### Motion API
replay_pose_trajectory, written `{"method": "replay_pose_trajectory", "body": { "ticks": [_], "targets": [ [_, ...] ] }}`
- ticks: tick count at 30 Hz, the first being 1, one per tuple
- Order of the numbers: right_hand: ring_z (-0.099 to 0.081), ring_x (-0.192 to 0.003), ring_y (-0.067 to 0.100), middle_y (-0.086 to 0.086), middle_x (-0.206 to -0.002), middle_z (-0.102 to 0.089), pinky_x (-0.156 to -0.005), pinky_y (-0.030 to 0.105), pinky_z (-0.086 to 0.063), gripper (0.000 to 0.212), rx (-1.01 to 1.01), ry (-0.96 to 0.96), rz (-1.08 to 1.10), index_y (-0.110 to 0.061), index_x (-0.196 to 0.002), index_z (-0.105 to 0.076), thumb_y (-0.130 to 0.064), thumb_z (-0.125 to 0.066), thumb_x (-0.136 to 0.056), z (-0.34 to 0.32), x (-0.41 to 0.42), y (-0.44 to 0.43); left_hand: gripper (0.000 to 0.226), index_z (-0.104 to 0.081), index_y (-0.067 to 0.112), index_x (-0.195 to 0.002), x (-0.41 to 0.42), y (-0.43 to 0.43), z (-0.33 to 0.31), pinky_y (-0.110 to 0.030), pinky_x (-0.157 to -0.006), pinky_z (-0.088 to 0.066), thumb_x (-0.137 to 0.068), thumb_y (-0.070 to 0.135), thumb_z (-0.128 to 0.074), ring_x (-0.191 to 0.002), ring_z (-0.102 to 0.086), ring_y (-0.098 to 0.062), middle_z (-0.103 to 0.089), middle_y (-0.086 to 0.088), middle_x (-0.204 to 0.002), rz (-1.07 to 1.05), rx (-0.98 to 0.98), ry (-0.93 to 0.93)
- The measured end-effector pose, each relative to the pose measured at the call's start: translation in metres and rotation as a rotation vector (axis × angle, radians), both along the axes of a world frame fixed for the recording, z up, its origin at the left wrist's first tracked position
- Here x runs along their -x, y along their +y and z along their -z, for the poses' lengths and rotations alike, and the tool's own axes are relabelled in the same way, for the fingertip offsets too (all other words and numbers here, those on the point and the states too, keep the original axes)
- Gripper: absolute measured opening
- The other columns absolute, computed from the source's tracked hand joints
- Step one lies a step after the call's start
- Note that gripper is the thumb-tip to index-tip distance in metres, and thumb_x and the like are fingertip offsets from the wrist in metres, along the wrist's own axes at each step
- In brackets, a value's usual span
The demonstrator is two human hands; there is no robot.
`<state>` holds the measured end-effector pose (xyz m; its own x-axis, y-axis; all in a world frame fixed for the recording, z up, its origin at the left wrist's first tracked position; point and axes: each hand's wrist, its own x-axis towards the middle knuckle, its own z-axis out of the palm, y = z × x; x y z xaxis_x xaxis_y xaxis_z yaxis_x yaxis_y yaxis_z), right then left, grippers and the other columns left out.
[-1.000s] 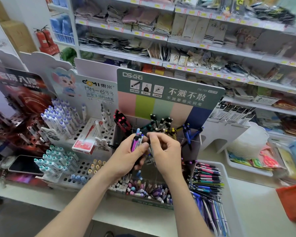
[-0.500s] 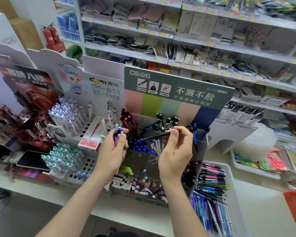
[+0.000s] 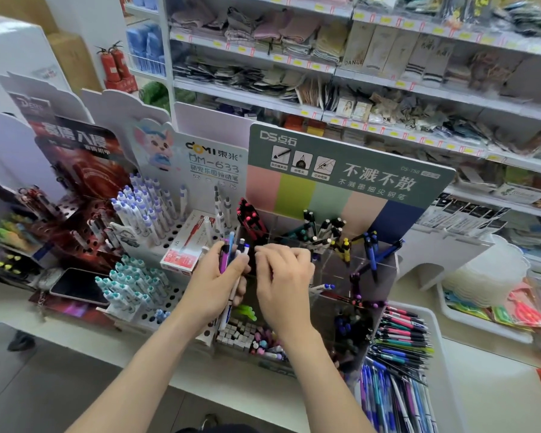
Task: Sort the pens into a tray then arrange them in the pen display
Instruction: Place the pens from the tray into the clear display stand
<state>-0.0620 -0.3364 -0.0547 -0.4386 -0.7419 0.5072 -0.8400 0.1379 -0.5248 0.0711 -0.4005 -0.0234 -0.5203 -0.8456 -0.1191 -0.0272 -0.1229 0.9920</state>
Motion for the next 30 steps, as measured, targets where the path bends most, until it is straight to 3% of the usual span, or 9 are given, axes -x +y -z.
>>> {"method": "replay_pose_trajectory", "body": {
  "ticks": [3,5,7,12,16,18,22,25,30],
  "targets": [
    [-0.069,-0.092,0.011,-0.010,-0.100,-0.078,-0.085,0.035,-0.056,0.025,-0.028,-0.587,-0.131,-0.030,-0.115,-0.078,-0.040,-0.057,-0.109,-0.022,0.002,0.007,0.022,-0.060,0.014,-0.110,0.003,0.002,-0.005,-0.037,-0.052,-0.048,-0.108,0.035,-0.059,-0.055,-0.056,-0.029,-0.067,-0.015,-0.070,0.107,0.059,-0.020],
    [-0.072,-0.064,0.029,0.011,-0.077,-0.077,-0.068,0.042,-0.060,0.020,-0.021,-0.936,-0.210,-0.025,-0.108,-0.080,-0.036,-0.062,-0.107,-0.038,0.007,0.013,0.022,-0.060,0.015,-0.111,0.008,0.004,-0.007,-0.036,-0.053,-0.049,-0.107,0.037,-0.059,-0.054,-0.057,-0.030,-0.067,-0.022,-0.069,0.145,0.076,-0.011],
    [-0.064,-0.052,0.031,0.019,-0.070,-0.072,-0.060,0.041,-0.056,0.017,0.021,-1.069,-0.202,-0.018,-0.101,-0.079,-0.028,-0.066,-0.106,-0.045,0.013,0.019,0.023,-0.057,0.013,-0.113,0.015,0.007,-0.011,-0.037,-0.054,-0.052,-0.107,0.036,-0.058,-0.056,-0.061,-0.033,-0.070,-0.023,-0.073,0.170,0.073,-0.004],
    [-0.066,-0.069,0.017,0.004,-0.087,-0.074,-0.066,0.032,-0.057,0.017,0.393,-0.904,0.117,-0.015,-0.109,-0.064,-0.024,-0.049,-0.113,-0.053,0.029,0.031,0.022,-0.054,0.011,-0.115,0.031,0.011,-0.015,-0.042,-0.054,-0.061,-0.111,0.032,-0.053,-0.070,-0.075,-0.037,-0.075,-0.016,-0.092,0.148,0.030,-0.039],
    [-0.066,-0.077,0.010,-0.008,-0.092,-0.069,-0.070,0.019,-0.053,0.018,0.585,-0.604,0.356,-0.010,-0.117,-0.058,-0.017,-0.042,-0.115,-0.052,0.051,0.047,0.022,-0.061,0.016,-0.115,0.038,0.011,-0.006,-0.030,-0.044,-0.043,-0.113,0.033,-0.048,-0.057,-0.057,-0.024,-0.074,-0.005,-0.085,0.092,0.083,-0.122],
    [-0.067,-0.082,0.008,-0.012,-0.097,-0.068,-0.073,0.019,-0.052,0.017,0.437,-0.395,0.353,-0.012,-0.122,-0.059,-0.018,-0.044,-0.114,-0.037,0.061,0.051,0.025,-0.065,0.016,-0.114,0.042,0.014,-0.002,-0.027,-0.044,-0.031,-0.113,0.034,-0.047,-0.054,-0.043,-0.017,-0.069,-0.002,-0.079,0.104,0.027,-0.099],
    [-0.064,-0.088,0.023,-0.004,-0.097,-0.068,-0.077,0.044,-0.051,0.013,0.027,-0.162,0.245,-0.024,-0.120,-0.061,-0.021,-0.055,-0.109,0.002,0.066,0.059,0.020,-0.057,0.016,-0.121,0.049,0.019,-0.002,-0.029,-0.049,-0.026,-0.113,0.032,-0.050,-0.056,-0.037,-0.015,-0.068,-0.005,-0.083,0.171,-0.101,-0.049],
    [-0.061,-0.096,0.026,-0.003,-0.100,-0.073,-0.076,0.040,-0.041,0.013,-0.140,0.082,0.295,-0.024,-0.112,-0.072,-0.020,-0.068,-0.100,0.010,0.063,0.063,0.013,-0.053,0.018,-0.120,0.052,0.022,-0.001,-0.030,-0.050,-0.026,-0.112,0.029,-0.051,-0.056,-0.037,-0.016,-0.070,-0.008,-0.086,0.189,-0.139,-0.020],
    [-0.065,-0.086,0.023,-0.003,-0.094,-0.070,-0.078,0.044,-0.051,0.025,-0.338,-0.007,0.155,-0.021,-0.120,-0.065,-0.022,-0.061,-0.095,-0.003,0.070,0.064,0.010,-0.054,0.020,-0.115,0.052,0.023,0.001,-0.029,-0.050,-0.026,-0.113,0.029,-0.051,-0.057,-0.038,-0.017,-0.069,-0.010,-0.087,0.182,-0.154,-0.007]
  ]
}}
